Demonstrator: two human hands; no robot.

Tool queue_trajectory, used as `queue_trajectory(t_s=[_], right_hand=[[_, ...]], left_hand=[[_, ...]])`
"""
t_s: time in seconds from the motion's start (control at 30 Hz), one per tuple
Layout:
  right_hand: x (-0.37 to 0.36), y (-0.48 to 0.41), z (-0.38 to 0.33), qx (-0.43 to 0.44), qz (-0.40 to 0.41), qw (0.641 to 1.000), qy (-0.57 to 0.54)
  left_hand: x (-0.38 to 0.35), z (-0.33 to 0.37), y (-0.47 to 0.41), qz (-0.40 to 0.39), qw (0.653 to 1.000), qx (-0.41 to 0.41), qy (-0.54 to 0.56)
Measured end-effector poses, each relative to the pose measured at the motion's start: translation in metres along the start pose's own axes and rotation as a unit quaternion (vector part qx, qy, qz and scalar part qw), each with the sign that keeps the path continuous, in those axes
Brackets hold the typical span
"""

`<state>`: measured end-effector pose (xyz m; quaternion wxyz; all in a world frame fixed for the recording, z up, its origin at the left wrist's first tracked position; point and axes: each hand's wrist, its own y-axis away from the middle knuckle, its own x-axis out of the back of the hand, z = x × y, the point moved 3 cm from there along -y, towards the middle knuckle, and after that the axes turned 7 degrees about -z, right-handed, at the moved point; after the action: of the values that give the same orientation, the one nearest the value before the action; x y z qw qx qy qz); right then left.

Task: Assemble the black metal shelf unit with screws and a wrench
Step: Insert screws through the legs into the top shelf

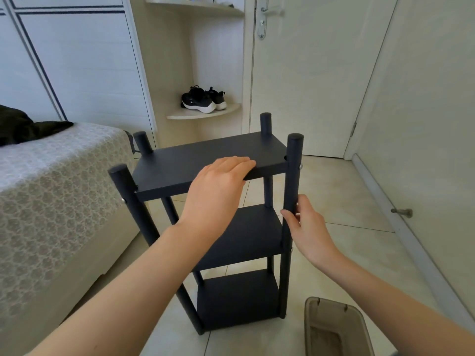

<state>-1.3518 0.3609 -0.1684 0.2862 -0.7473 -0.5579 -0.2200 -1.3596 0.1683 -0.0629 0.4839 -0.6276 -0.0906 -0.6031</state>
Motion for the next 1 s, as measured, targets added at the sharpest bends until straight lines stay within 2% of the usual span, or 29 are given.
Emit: queue_trajectory(t_s=[0.37, 0.53, 0.6, 0.77, 0.9, 1.0], right_hand=[[0.015, 0.001, 0.024, -0.039, 0.032, 0.999, 0.012], [0.021, 0.002, 0.032, -0.038, 0.033, 0.999, 0.012], [0.022, 0.003, 0.031, -0.037, 0.028, 0.999, 0.012], [0.03, 0.0, 0.028, -0.038, 0.021, 0.999, 0.004], [0.033, -0.004, 0.028, -0.034, 0.03, 0.999, 0.013], [0.03, -0.005, 0.026, -0.037, 0.036, 0.999, 0.015]], left_hand=[[-0.002, -0.007, 0.024, 0.079, 0.997, -0.017, -0.022], [-0.002, -0.016, 0.057, 0.172, 0.984, 0.002, 0.035], [-0.003, -0.021, 0.07, 0.174, 0.983, 0.016, 0.057], [-0.001, -0.051, 0.089, 0.117, 0.97, 0.184, 0.108], [-0.003, -0.079, 0.096, 0.107, 0.93, 0.324, 0.135], [-0.01, -0.1, 0.095, 0.074, 0.899, 0.385, 0.194]])
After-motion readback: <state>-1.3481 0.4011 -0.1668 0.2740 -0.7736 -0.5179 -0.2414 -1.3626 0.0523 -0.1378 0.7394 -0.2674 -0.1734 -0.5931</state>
